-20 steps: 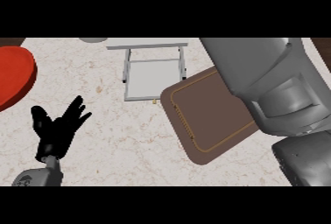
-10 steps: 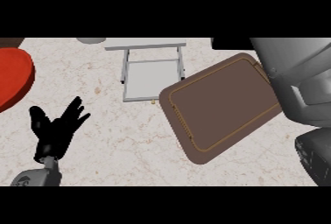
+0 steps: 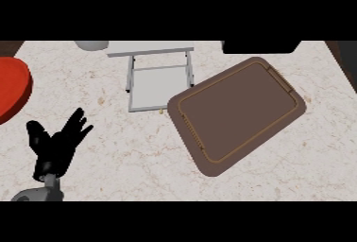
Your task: Pick the croissant from the tray and place it in the tiered shelf
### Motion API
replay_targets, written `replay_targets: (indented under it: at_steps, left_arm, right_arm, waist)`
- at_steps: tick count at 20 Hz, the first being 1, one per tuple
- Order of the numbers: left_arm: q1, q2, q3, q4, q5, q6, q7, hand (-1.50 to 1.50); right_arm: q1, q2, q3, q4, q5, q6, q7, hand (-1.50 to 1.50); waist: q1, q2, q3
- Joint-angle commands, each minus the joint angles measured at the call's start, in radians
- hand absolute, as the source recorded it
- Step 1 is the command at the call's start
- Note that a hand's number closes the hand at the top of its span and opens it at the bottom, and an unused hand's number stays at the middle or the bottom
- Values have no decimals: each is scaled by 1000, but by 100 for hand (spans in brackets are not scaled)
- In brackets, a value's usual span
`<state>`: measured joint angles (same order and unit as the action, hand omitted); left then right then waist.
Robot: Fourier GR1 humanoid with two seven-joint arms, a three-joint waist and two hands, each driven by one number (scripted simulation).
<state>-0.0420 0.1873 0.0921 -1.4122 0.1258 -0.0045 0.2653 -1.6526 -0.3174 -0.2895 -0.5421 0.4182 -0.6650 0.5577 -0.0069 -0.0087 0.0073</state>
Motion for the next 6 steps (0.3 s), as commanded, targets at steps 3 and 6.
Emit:
replay_targets:
  at_steps: [3,6]
  left_arm:
    - [46,5,16,46,19,-24,12,0]
    - [18,-2,10,62,8,-8,32,0]
  right_arm:
    - [134,-98,-33,-155,-85,162,22,-150]
    - [211,-134,-30,-261,-120,247,26,-150]
  waist:
    - [-14,0,-6]
    - [-22,-1,-7]
